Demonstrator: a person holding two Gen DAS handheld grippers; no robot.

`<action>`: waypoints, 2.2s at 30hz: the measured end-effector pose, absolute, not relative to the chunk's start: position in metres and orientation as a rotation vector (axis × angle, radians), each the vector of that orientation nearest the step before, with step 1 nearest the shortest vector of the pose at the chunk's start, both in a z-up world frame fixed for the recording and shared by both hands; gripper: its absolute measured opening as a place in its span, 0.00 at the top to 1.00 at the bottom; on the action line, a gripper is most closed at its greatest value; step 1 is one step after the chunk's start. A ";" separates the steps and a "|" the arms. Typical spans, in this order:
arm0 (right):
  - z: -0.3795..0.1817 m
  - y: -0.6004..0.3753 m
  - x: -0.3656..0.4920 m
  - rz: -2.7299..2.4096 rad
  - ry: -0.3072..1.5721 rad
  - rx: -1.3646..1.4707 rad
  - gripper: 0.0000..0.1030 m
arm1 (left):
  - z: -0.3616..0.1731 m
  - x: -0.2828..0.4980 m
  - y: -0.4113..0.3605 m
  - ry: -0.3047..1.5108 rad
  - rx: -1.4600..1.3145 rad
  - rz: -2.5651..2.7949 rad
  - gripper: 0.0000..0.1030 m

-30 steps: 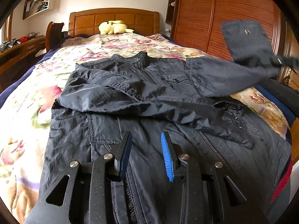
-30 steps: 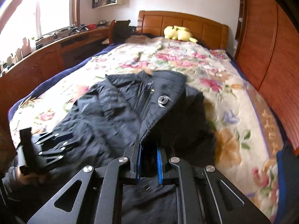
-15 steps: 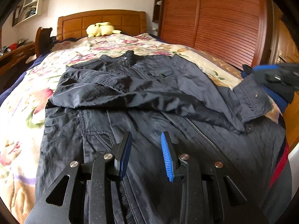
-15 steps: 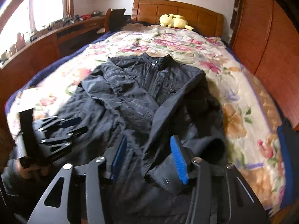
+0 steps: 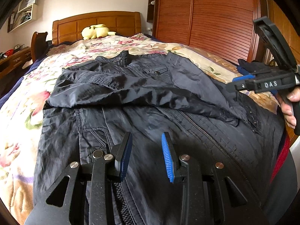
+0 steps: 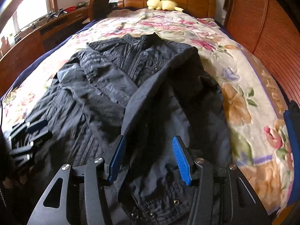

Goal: Fold large clothes
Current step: 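Grasp the jacket side edge beside the folded sleeve with the right tool, then fold the held jacket side over the sleeve and open the right tool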

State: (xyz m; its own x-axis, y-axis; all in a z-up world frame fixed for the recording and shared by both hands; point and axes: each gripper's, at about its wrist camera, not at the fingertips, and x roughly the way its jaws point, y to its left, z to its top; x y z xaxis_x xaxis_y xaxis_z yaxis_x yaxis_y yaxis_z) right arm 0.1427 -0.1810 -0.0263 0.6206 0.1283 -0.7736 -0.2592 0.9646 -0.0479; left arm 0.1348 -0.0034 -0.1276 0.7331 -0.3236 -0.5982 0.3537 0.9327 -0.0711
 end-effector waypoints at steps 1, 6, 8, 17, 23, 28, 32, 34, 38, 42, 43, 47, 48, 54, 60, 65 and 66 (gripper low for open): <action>-0.027 -0.185 0.142 0.217 0.876 -0.176 0.48 | -0.128 0.135 -0.004 0.651 0.052 -0.371 0.68; -0.036 -0.211 0.138 0.168 0.862 -0.230 0.48 | -0.127 0.138 -0.008 0.664 0.058 -0.349 0.68; -0.041 -0.221 0.141 0.141 0.862 -0.238 0.45 | -0.126 0.140 -0.010 0.668 0.056 -0.342 0.68; -0.088 -0.250 0.178 0.237 1.013 -0.091 0.39 | -0.122 0.144 -0.011 0.673 0.039 -0.316 0.68; -0.073 -0.232 0.156 0.360 0.966 -0.088 0.83 | -0.119 0.141 -0.007 0.667 0.025 -0.300 0.68; -0.039 -0.207 0.127 0.465 0.877 -0.038 0.89 | -0.113 0.128 0.002 0.650 -0.006 -0.298 0.68; -0.026 -0.173 0.120 0.519 0.860 -0.024 0.89 | -0.107 0.121 0.015 0.622 -0.012 -0.276 0.68; -0.023 -0.157 0.121 0.534 0.854 -0.018 0.89 | -0.104 0.120 0.025 0.613 -0.029 -0.268 0.68; -0.019 -0.128 0.122 0.556 0.825 0.009 0.89 | -0.102 0.119 0.044 0.601 -0.067 -0.258 0.68; -0.020 -0.100 0.129 0.557 0.808 0.018 0.89 | -0.101 0.120 0.057 0.592 -0.095 -0.249 0.68; -0.023 -0.098 0.129 0.555 0.805 0.023 0.89 | -0.101 0.120 0.059 0.591 -0.101 -0.249 0.68; -0.020 -0.092 0.128 0.557 0.761 0.042 0.89 | -0.099 0.120 0.066 0.584 -0.117 -0.244 0.68; -0.017 -0.090 0.129 0.559 0.747 0.049 0.89 | -0.099 0.120 0.067 0.584 -0.118 -0.243 0.68; -0.012 -0.094 0.123 0.540 0.736 0.030 0.86 | -0.101 0.121 0.065 0.590 -0.102 -0.240 0.68; -0.040 -0.106 0.103 0.450 0.799 -0.077 0.61 | -0.103 0.123 0.058 0.599 -0.084 -0.244 0.68; -0.052 -0.124 0.080 0.368 0.795 -0.167 0.47 | -0.104 0.123 0.050 0.606 -0.073 -0.263 0.68; -0.053 -0.127 0.078 0.359 0.792 -0.167 0.46 | -0.104 0.123 0.048 0.608 -0.072 -0.268 0.68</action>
State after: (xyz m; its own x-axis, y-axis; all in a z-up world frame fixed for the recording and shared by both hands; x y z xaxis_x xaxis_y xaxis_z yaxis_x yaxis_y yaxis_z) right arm 0.0780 -0.1267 -0.0530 0.6462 0.2519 -0.7204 -0.3760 0.9265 -0.0133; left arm 0.1230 0.0481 -0.1040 0.7877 -0.2693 -0.5542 0.2272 0.9630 -0.1450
